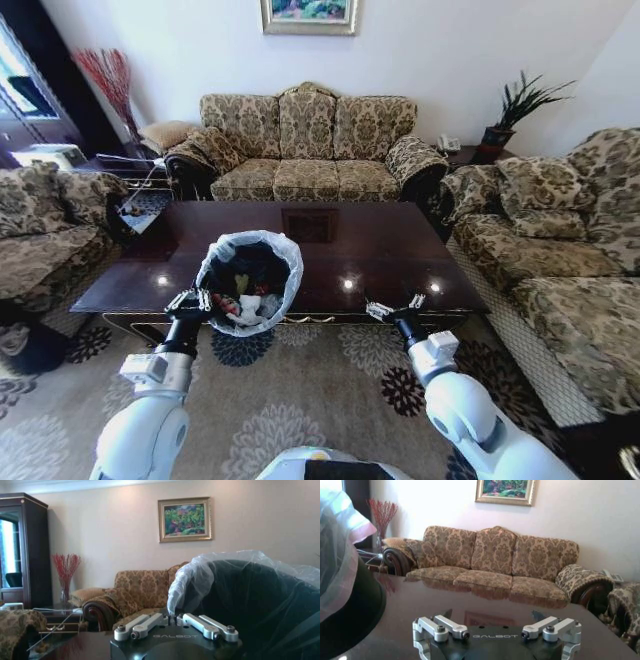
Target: Move to the front of the table and place the trash on the table into the trash bin.
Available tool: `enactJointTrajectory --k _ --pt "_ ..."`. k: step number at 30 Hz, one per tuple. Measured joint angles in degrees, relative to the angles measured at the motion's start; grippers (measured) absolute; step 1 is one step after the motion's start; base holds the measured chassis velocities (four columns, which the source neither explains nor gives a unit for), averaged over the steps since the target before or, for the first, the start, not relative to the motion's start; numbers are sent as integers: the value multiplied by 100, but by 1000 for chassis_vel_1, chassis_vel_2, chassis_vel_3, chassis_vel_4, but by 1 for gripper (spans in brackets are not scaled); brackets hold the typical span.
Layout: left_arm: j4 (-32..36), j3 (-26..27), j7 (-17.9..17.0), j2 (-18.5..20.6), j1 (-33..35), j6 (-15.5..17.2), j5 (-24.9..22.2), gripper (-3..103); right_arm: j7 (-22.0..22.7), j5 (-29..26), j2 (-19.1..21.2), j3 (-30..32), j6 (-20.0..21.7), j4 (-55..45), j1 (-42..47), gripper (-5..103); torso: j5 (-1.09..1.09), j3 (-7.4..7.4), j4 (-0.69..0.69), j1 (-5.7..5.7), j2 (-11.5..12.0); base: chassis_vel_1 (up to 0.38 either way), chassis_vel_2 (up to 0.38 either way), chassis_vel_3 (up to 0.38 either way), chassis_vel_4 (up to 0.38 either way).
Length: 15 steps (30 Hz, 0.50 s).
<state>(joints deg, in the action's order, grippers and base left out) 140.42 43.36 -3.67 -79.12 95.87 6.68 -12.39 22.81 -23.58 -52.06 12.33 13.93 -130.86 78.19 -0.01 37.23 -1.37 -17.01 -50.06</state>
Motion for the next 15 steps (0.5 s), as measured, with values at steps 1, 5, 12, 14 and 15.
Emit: enactJointTrajectory --k 1,5,12,14,15 --pt "0 0 0 0 0 0 0 3 0 0 0 0 0 0 0 100 0 0 0 0 0 0 0 0 0" --pt "-44 -10 1 21 -15 -2 -5 3 -99 241 -56 -72 5 54 71 100 2 -1 1 4 -8 0 0 0 0" --pt "-100 -38 2 112 -84 -1 -23 3 -231 636 -91 -169 31 165 108 100 0 4 0 1 -12 11 14 -9 -15" --pt "-108 -43 2 120 -94 1 -25 3 -238 652 -94 -180 34 173 113 100 2 4 0 0 -13 49 65 -75 -83" --pt "-121 -51 2 130 -105 7 -28 3 -246 665 -98 -190 35 187 115 100 2 4 1 0 -15 99 102 -75 -118"
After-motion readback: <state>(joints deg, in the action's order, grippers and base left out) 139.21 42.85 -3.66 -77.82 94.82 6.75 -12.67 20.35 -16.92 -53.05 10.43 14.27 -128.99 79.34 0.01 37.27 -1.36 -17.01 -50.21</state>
